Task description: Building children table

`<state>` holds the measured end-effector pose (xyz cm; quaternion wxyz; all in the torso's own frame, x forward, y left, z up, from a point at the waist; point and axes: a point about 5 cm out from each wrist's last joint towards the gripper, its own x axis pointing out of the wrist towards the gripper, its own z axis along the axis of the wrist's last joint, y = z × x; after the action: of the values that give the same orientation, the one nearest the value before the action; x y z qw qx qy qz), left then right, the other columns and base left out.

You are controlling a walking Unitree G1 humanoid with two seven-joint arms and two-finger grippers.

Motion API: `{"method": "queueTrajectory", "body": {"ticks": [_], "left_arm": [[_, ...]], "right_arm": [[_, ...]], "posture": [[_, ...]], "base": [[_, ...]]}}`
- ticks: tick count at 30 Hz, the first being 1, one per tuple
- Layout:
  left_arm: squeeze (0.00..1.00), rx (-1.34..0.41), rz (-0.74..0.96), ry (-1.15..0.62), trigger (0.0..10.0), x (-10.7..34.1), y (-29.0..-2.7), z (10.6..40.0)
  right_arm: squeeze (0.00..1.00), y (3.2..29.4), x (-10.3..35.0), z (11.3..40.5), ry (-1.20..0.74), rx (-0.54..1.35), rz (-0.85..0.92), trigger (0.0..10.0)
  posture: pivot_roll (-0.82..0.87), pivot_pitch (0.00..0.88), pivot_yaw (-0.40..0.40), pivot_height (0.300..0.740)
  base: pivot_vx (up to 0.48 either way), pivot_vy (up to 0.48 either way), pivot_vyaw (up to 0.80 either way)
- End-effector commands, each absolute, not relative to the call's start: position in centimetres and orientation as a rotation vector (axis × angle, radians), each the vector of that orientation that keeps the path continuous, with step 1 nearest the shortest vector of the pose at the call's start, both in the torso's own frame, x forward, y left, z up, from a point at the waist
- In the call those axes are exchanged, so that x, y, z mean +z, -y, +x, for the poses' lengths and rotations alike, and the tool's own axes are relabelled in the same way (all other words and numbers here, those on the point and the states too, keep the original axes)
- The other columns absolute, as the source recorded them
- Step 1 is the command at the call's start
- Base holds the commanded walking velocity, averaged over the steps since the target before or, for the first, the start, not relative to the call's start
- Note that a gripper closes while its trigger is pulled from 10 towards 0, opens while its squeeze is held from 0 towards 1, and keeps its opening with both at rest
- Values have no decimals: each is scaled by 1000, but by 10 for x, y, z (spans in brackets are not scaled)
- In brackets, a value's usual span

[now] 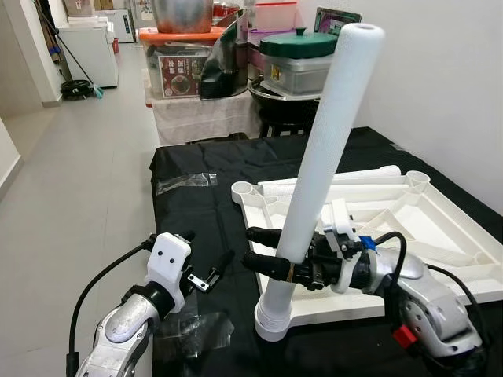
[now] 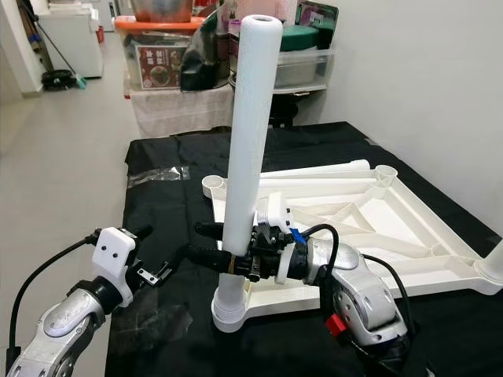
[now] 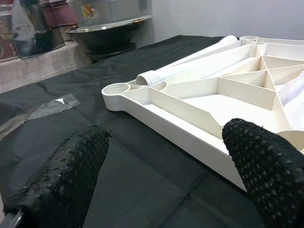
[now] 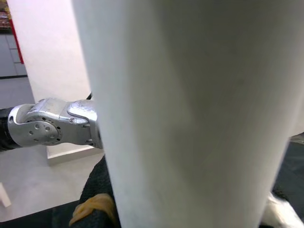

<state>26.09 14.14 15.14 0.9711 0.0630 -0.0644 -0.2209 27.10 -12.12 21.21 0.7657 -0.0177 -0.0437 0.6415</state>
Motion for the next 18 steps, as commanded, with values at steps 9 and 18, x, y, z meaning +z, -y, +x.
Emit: {"method": "queueTrajectory", "body": {"ticks": [9,18], "left_arm": [[0,-465,108,83,10000,142,-139,256],[0,-479,97,81,10000,142,-134,254]], "right_arm": [[0,111,201,272,44,1545,40,0],[0,108,200,280,69,1566,63,0]], "posture": [[92,0,-66,740],[99,0,-71,740]], "base": [[0,0,0],[0,0,0]]}}
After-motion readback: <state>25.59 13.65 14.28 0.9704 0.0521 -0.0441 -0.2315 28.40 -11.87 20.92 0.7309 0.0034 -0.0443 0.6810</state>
